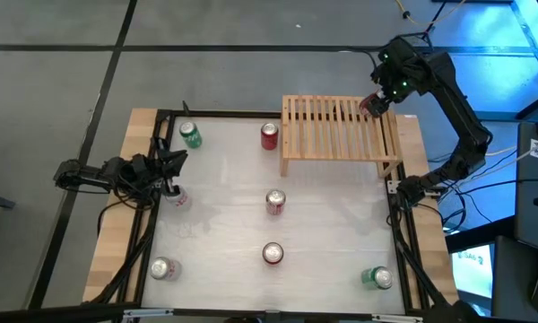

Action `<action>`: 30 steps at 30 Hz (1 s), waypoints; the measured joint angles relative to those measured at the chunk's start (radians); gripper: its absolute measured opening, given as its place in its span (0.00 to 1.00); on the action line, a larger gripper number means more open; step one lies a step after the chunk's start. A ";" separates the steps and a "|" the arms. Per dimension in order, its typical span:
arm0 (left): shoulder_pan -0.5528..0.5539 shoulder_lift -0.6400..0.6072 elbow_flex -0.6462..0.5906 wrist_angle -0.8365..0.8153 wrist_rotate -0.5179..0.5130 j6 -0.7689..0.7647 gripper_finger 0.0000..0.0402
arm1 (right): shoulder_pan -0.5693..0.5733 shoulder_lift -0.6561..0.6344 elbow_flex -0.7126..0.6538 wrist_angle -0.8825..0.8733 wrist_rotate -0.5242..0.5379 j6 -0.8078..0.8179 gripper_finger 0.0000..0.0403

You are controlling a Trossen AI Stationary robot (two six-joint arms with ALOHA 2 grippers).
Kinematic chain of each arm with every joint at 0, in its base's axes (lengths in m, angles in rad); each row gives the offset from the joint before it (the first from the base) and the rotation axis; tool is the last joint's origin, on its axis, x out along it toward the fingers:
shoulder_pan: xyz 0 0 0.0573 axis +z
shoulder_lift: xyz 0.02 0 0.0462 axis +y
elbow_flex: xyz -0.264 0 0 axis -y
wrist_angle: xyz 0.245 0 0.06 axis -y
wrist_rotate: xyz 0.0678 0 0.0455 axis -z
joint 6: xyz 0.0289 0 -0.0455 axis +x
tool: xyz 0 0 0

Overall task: Place canned beverage on shelf
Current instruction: Put the right red white soda can on the shelf

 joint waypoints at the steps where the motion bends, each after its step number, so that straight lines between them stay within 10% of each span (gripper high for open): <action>1: 0.000 0.000 0.000 -0.002 0.000 0.000 0.10 | 0.000 0.000 0.000 0.000 0.000 -0.004 0.69; 20: 0.000 0.000 0.000 -0.012 0.001 -0.003 0.10 | 0.000 -0.003 -0.063 0.004 -0.017 -0.055 0.70; 30: 0.000 0.000 0.000 -0.012 0.005 0.001 0.10 | 0.000 -0.001 -0.065 -0.001 -0.033 -0.067 0.86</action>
